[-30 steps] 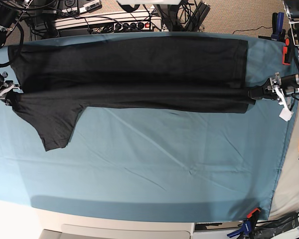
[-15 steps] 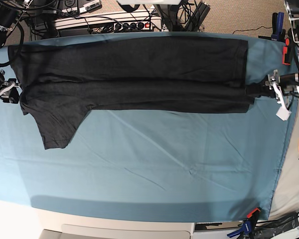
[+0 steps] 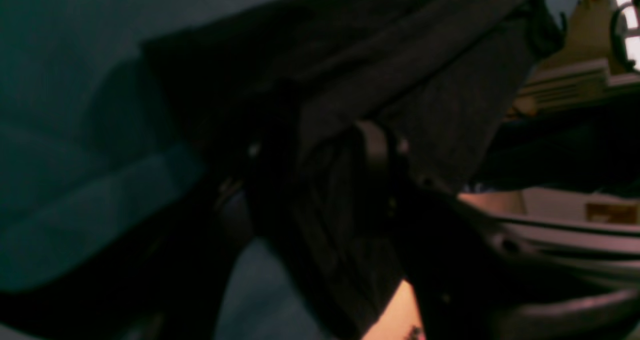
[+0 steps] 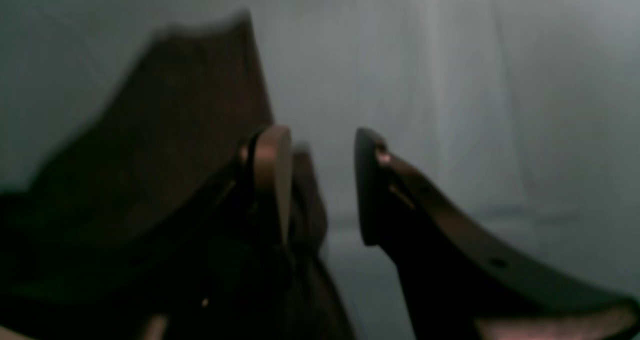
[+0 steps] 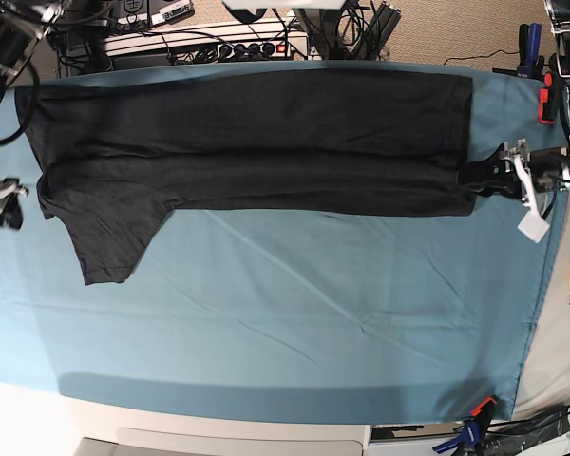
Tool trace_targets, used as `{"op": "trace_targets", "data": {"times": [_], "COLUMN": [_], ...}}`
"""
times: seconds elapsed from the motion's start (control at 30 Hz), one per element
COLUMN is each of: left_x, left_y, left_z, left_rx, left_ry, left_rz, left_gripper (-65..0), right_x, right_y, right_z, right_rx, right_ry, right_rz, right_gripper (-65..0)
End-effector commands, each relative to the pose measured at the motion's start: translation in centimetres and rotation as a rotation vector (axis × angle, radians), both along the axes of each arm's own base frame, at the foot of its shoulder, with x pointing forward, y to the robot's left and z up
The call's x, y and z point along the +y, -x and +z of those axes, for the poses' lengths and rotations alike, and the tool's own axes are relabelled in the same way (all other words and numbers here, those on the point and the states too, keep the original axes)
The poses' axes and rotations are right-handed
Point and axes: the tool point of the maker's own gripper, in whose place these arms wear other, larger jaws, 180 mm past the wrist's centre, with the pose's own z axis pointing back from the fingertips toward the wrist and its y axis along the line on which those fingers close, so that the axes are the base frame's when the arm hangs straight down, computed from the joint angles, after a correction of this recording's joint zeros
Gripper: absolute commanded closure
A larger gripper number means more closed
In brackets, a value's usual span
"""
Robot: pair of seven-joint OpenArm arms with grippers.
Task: Fold the T-shirt properly
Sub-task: 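Open the right gripper and raise it off the folded hem, then move the right gripper down to the sleeve corner and grasp it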
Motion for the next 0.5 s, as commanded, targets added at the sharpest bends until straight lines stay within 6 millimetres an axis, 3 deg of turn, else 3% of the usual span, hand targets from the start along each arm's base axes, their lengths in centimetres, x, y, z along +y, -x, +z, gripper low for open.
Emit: {"op": "trace_targets", "data": {"times": [0.0, 0.27, 0.33, 0.47], "left_x": [0.4, -0.8, -0.8, -0.8], "left_y": [-1.0, -1.5, -1.6, -1.6], "left_z": [2.0, 3.9, 4.0, 4.0], "left_rx": [-0.07, -0.144, -0.151, -0.151], "left_ry": [-0.002, -0.009, -0.004, -0.003], "left_rz": [-0.006, -0.046, -0.039, -0.039], "left_gripper": [-24.5, -24.5, -24.5, -24.5], "right_x": [-0.6, -2.3, -3.0, -4.1], "right_y": [-1.2, -4.8, -5.8, -8.3], "right_z": [3.3, 8.2, 8.3, 6.6], "right_rx": [-0.086, -0.201, -0.231, -0.266], "right_ry": [0.03, 0.087, 0.025, -0.193], "right_rz": [0.003, -0.05, -0.076, -0.133], "right_gripper": [-22.0, -23.8, -26.0, -26.0]}}
